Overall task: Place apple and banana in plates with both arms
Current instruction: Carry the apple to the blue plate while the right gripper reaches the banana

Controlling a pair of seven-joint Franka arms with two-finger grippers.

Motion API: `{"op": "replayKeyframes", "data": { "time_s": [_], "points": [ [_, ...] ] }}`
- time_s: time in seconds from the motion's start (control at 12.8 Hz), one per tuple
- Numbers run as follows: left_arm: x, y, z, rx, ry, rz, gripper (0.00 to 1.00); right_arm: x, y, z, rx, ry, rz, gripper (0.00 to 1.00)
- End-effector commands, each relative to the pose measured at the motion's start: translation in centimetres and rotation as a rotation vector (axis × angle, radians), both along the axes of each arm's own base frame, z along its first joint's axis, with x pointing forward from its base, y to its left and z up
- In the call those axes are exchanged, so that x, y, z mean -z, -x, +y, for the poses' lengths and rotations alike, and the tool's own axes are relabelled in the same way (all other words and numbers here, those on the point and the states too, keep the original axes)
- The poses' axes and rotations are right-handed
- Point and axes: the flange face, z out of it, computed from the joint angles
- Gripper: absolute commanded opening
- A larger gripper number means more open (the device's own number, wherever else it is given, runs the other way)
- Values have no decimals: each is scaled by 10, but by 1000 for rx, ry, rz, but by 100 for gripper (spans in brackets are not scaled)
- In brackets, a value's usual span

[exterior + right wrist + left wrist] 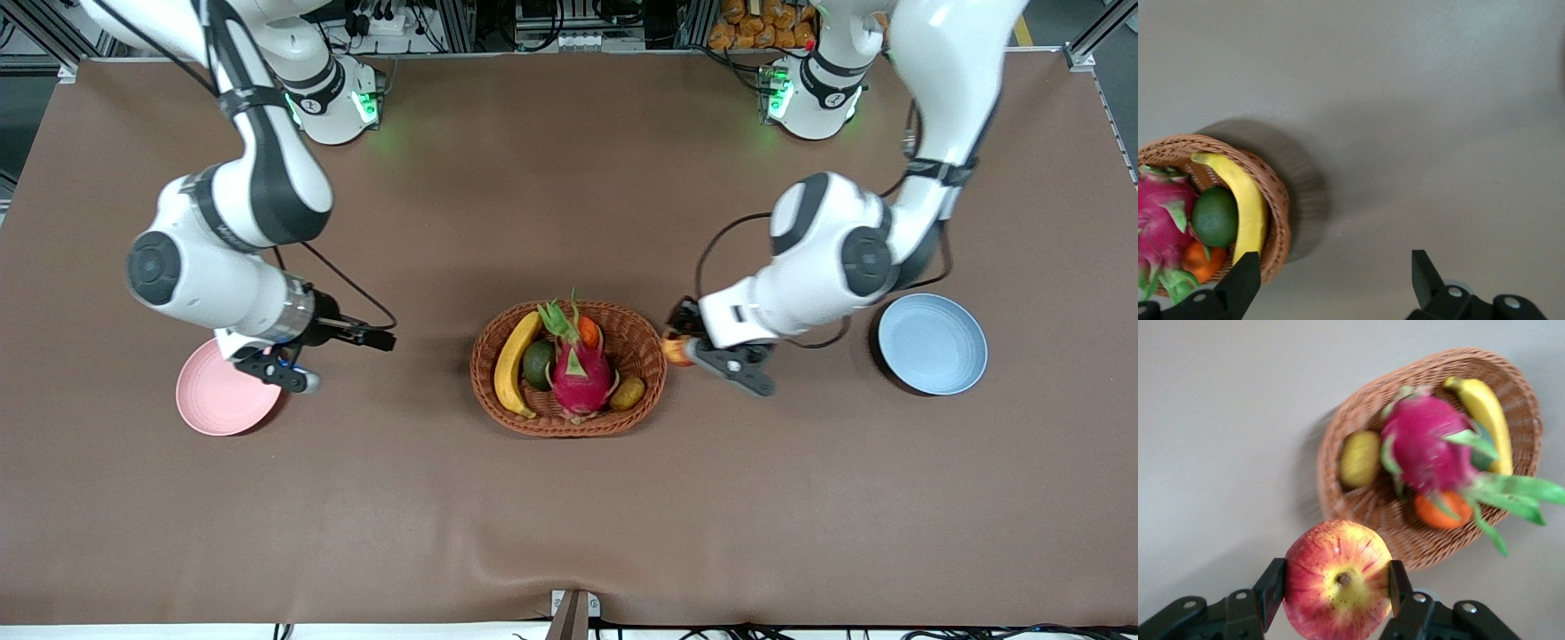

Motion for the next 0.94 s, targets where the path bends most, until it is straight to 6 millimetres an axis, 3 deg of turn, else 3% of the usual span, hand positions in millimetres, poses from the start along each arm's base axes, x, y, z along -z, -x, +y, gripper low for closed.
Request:
{"op": "replayKeyframes", "data": {
  "time_s": [0.0, 0.08, 0.16, 0.31, 0.47, 0.55, 0.7, 0.78, 0.86],
  "points": [
    [-5, 13, 58, -60, -38, 31, 17, 13, -15, 42, 48, 0, 13, 100],
    [-3, 19, 77, -52, -56, 22, 18, 25, -15, 70, 37, 8, 22, 100],
    [2, 20, 109, -50, -68, 17, 18, 40, -13, 98, 15, 19, 35, 100],
    [21, 17, 197, -19, -68, 11, 18, 68, -8, 140, -46, 37, 46, 100],
    [39, 24, 280, -5, -57, 7, 19, 86, -4, 152, -46, 44, 67, 100],
    [47, 32, 312, -11, -54, 10, 18, 90, -5, 157, -29, 38, 54, 100],
    [45, 40, 361, 12, -124, -5, 15, 104, 5, 182, 7, 41, 32, 100],
    [46, 42, 378, 14, -162, -9, 15, 116, 16, 200, 6, 53, 32, 100],
    [52, 44, 394, 11, -184, -27, 16, 120, 18, 206, 12, 56, 20, 100]
  ]
}}
